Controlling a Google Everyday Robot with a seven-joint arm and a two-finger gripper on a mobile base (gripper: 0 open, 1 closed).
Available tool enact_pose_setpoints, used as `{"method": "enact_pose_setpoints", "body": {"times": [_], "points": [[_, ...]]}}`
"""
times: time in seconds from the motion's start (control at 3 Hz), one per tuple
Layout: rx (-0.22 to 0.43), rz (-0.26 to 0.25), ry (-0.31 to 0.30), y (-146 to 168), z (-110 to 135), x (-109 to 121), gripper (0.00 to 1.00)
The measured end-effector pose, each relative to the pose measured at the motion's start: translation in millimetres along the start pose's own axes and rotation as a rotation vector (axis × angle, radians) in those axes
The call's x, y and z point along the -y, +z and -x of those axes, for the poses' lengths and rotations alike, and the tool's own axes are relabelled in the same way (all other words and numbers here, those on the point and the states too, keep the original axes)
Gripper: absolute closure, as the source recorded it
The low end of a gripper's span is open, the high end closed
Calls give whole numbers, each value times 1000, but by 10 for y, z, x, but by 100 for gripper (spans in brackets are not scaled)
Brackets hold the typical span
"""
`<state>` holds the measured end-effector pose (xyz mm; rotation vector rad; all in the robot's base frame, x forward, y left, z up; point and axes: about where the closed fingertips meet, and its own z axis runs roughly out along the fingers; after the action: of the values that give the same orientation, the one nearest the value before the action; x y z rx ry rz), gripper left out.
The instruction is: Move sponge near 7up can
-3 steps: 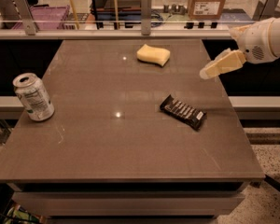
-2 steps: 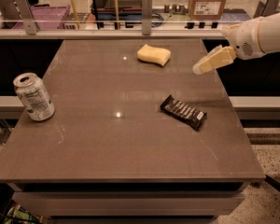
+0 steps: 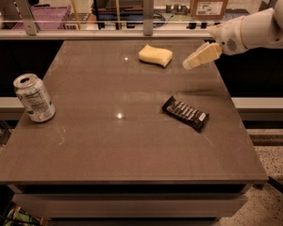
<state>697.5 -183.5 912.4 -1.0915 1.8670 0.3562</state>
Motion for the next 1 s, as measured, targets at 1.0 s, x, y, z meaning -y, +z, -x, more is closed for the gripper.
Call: {"method": "enact_pose_setpoints", "body": {"times": [1.0], "points": [[-2, 15, -4, 710, 63, 104, 0]]}}
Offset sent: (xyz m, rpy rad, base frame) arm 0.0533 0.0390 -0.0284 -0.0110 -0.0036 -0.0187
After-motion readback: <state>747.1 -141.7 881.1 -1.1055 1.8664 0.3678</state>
